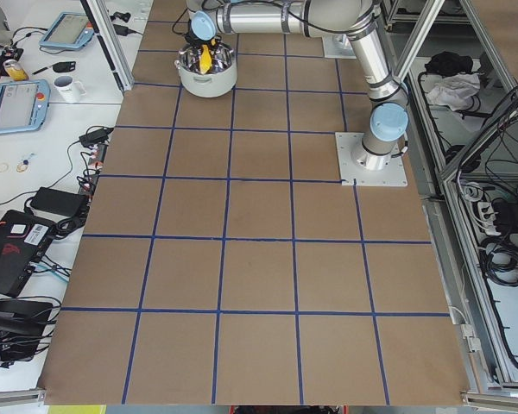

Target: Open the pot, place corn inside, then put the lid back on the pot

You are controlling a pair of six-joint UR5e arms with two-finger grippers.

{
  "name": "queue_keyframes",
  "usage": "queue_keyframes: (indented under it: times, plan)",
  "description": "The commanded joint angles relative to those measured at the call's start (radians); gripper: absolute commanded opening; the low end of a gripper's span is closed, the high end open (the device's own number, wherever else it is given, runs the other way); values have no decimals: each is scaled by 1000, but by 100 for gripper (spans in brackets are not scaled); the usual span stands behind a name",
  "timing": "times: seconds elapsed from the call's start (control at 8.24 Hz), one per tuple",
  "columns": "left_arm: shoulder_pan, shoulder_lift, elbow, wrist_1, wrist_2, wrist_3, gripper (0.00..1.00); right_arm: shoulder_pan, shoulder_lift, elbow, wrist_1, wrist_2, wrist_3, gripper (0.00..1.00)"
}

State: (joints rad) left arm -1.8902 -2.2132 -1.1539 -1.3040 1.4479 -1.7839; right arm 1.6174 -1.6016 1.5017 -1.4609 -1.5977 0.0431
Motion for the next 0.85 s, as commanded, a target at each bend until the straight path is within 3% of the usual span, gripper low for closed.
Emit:
queue_keyframes:
  times: [0.0, 0.12, 0.36, 0.49, 0.73]
  plan:
    - [2, -23, 0, 2, 8, -15, 28, 1, 0, 0, -1, -1, -3, 34]
    - [2, -49, 3, 2, 8, -38, 49, 1, 2, 0, -4, 8, 1, 35]
    - [2, -60, 5, 2, 9, -43, 79, 1, 3, 0, -7, 9, 1, 35]
    - [2, -54, 7, 2, 9, -63, 88, 1, 3, 0, -13, 12, 1, 35]
    - [2, -42, 8, 0, 9, -74, 89, 1, 3, 0, -18, 7, 0, 35]
